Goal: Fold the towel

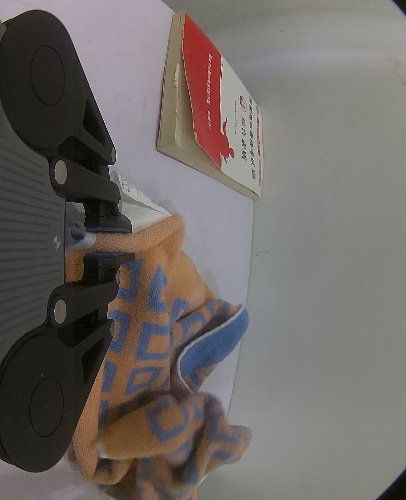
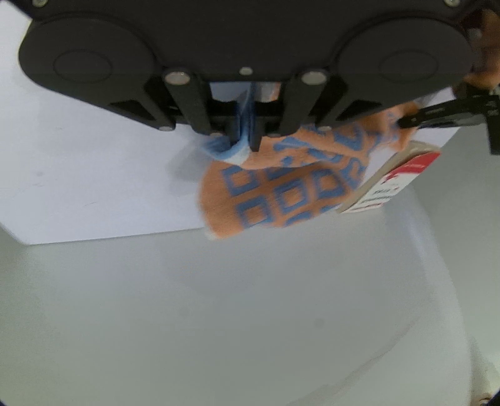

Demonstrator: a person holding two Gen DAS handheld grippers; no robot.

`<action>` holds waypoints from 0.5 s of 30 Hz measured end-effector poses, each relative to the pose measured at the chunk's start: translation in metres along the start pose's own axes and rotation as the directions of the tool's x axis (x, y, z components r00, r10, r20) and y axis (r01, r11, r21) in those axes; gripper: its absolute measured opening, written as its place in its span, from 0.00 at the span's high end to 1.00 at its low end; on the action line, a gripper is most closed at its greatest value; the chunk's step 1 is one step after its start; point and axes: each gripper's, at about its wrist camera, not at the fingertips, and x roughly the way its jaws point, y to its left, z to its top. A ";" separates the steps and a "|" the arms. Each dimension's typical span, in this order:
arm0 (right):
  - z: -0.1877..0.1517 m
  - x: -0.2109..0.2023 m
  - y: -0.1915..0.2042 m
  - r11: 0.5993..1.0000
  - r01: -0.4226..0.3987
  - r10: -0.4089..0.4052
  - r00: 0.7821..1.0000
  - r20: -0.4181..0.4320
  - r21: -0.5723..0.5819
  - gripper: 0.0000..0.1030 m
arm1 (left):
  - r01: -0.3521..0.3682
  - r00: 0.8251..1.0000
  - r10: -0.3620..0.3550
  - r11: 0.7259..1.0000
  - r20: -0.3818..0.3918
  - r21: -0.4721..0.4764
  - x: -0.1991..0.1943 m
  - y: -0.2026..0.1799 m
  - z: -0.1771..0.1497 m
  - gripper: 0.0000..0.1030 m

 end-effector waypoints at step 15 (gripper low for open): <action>-0.036 -0.028 -0.072 0.974 0.162 -0.165 0.986 0.006 0.161 0.61 | 0.004 1.000 -0.004 1.000 -0.004 -0.002 0.001 0.000 0.001 0.91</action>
